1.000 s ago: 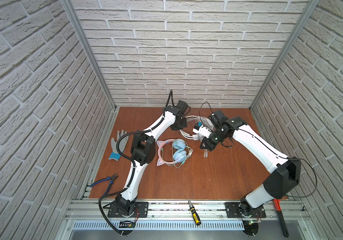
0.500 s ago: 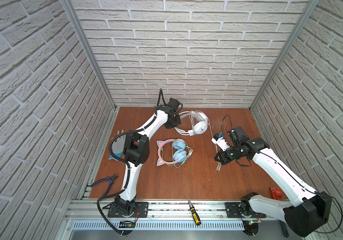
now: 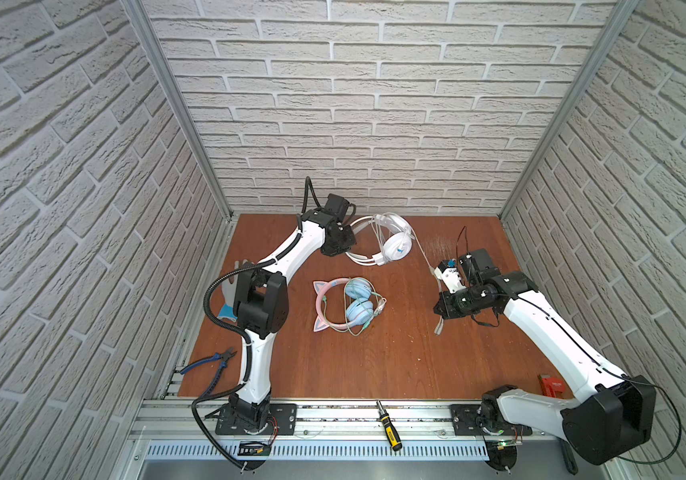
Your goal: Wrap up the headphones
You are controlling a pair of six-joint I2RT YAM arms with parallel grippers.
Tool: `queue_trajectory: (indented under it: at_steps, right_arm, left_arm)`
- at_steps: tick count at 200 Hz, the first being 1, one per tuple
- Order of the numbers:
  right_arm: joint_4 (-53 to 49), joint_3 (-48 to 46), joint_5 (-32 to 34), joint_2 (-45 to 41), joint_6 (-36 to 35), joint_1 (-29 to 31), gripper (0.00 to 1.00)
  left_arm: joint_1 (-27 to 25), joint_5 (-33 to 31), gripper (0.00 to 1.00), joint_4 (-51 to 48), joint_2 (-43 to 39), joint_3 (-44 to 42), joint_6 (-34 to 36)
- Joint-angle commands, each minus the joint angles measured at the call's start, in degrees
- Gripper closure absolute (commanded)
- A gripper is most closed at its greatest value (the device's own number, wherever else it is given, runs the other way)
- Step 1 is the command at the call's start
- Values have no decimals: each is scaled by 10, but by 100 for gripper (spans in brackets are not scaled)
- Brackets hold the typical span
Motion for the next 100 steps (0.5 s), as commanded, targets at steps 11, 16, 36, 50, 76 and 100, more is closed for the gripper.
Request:
queue_trajectory:
  at_steps: [11, 16, 36, 50, 76, 100]
  right_arm:
    - [28, -8, -21, 23, 19, -24, 94]
    - [29, -8, -22, 29, 19, -28, 94]
    - [46, -6, -46, 51, 22, -41, 94]
    - [52, -1, -65, 68, 20, -43, 94]
    - [48, 5, -72, 105, 15, -43, 94]
    - [61, 8, -53, 120, 24, -44, 94]
  left_arm:
    - [23, 43, 100, 71, -59, -32, -26]
    - [25, 45, 100, 73, -62, -36, -27]
    - [33, 52, 100, 84, -77, -61, -32]
    - [40, 68, 100, 107, -89, -83, -48]
    - [50, 93, 100, 135, -99, -100, -69]
    - [53, 114, 100, 144, -95, -102, -73]
